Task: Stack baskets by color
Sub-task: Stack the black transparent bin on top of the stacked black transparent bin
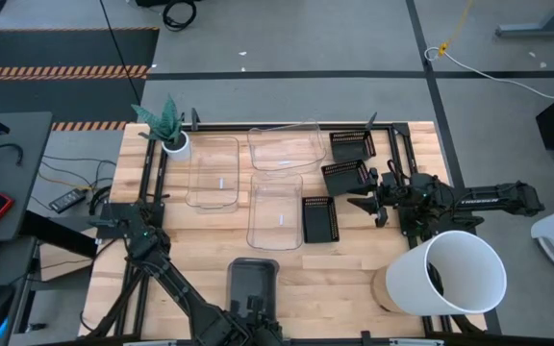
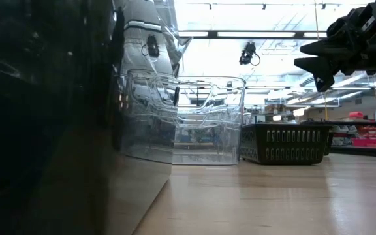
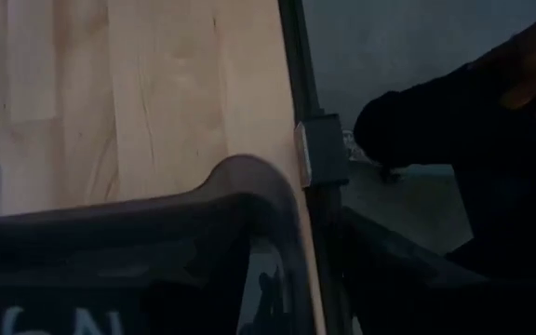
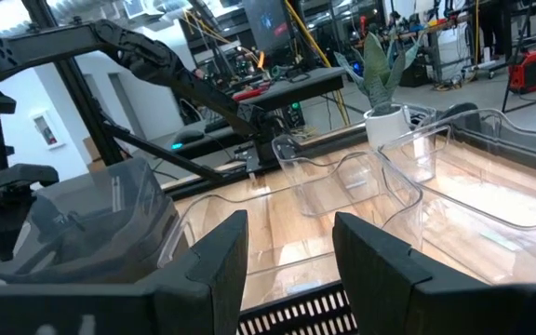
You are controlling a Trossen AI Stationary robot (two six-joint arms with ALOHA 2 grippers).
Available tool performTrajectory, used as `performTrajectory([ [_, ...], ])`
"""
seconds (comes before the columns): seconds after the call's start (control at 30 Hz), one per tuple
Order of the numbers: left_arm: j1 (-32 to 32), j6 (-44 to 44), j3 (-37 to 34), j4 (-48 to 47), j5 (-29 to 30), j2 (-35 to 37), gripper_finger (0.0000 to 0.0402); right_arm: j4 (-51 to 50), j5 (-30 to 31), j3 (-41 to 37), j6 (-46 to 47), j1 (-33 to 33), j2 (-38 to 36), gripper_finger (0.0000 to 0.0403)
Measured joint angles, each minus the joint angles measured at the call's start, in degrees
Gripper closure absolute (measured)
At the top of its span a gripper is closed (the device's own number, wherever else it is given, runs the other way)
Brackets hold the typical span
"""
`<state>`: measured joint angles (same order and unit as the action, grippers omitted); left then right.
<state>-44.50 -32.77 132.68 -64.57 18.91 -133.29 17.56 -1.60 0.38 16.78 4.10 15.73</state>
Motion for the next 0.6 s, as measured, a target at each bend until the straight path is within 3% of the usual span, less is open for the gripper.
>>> performTrajectory([
  [0.6,0.0,-0.1,0.0,-0.9,-0.8,0.0,0.0301,0.0,0.0,0.0,0.0,0.0,0.0,0.0238],
])
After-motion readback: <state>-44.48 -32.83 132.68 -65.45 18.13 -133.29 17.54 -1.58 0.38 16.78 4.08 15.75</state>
